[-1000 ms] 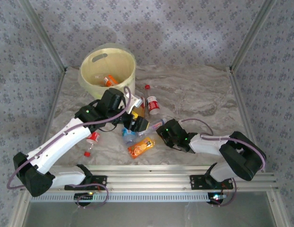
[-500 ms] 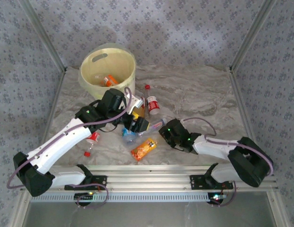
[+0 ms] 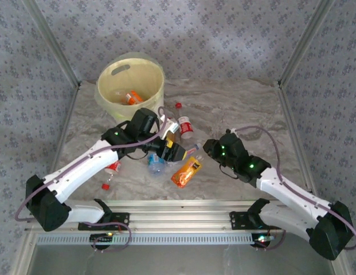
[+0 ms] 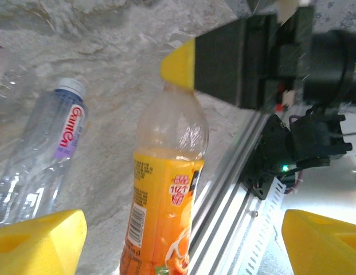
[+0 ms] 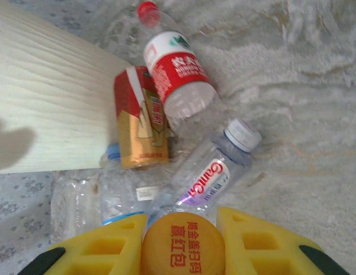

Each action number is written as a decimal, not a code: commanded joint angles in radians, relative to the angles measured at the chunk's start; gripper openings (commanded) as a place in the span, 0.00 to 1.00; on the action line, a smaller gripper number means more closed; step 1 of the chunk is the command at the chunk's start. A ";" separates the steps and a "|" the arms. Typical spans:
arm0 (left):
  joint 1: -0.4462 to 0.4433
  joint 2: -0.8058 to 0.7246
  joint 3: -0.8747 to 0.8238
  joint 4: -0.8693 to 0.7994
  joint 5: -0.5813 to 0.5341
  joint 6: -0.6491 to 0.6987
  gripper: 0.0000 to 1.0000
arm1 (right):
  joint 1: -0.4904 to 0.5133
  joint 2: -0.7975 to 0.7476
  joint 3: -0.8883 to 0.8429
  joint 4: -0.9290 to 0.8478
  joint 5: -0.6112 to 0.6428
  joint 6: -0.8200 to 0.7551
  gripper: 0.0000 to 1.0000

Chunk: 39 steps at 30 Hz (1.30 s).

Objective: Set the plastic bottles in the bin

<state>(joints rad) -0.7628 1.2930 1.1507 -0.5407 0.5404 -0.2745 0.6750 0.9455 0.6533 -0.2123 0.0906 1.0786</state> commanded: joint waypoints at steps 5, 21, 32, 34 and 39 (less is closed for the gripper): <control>-0.052 0.074 -0.003 0.059 0.093 -0.017 0.83 | -0.094 -0.025 0.110 -0.020 -0.198 -0.173 0.29; -0.135 0.171 0.032 0.060 0.073 -0.040 0.80 | -0.201 -0.037 0.112 0.098 -0.389 -0.122 0.28; -0.138 0.159 0.036 0.105 0.074 -0.075 0.55 | -0.235 -0.052 0.089 0.091 -0.408 -0.121 0.28; -0.138 0.149 0.029 0.118 0.069 -0.081 0.52 | -0.237 -0.058 0.086 0.090 -0.412 -0.118 0.29; -0.138 0.133 0.032 0.124 0.058 -0.083 0.59 | -0.246 -0.070 0.083 0.092 -0.414 -0.115 0.28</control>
<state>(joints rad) -0.8974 1.4670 1.1492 -0.4606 0.5949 -0.3508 0.4377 0.8989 0.7475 -0.1379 -0.3046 0.9527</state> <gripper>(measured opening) 0.570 0.311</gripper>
